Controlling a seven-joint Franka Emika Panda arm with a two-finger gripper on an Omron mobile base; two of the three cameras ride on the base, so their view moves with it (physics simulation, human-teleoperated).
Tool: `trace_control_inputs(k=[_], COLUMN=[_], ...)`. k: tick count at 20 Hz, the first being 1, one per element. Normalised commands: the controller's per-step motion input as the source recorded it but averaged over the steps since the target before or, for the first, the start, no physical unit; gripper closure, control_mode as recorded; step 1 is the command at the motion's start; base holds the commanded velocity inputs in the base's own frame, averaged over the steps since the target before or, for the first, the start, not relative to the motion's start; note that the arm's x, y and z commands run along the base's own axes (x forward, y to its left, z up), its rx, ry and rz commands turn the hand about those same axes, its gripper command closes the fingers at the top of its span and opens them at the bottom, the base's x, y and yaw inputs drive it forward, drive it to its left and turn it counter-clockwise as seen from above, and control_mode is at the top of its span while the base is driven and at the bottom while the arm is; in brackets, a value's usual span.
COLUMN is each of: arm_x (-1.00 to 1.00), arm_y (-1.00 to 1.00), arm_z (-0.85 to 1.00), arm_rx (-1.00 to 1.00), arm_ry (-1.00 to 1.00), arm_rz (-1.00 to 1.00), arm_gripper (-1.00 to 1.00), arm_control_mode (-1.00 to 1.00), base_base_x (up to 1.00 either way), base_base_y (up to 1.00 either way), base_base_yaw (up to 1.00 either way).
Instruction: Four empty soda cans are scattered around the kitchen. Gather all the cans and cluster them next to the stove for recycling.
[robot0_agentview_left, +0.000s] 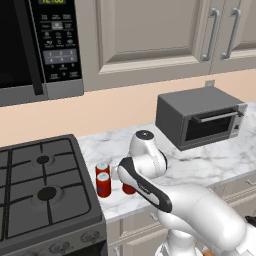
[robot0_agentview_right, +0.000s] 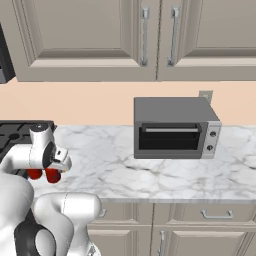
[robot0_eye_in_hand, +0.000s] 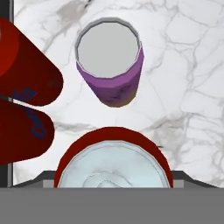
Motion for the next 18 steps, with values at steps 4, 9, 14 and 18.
trace_control_inputs(k=[4, 9, 14, 18], arm_x=[0.02, 0.11, 0.07, 0.04], arm_y=[0.0, 0.0, 0.0, 0.0], arm_z=[-0.17, -0.29, -0.2, -0.06], arm_rx=[0.0, 0.0, 0.0, 0.0], arm_ry=[0.0, 0.0, 0.0, 0.0], arm_rz=[0.0, 0.0, 0.0, 0.0], arm_gripper=[1.0, 1.0, 1.0, 1.0], arm_control_mode=[-1.0, -1.0, -1.0, -1.0], base_base_x=[0.0, 0.0, 0.0, 0.0], base_base_y=[0.0, 0.0, 0.0, 0.0], base_base_yaw=[0.0, 0.0, 0.0, 0.0])
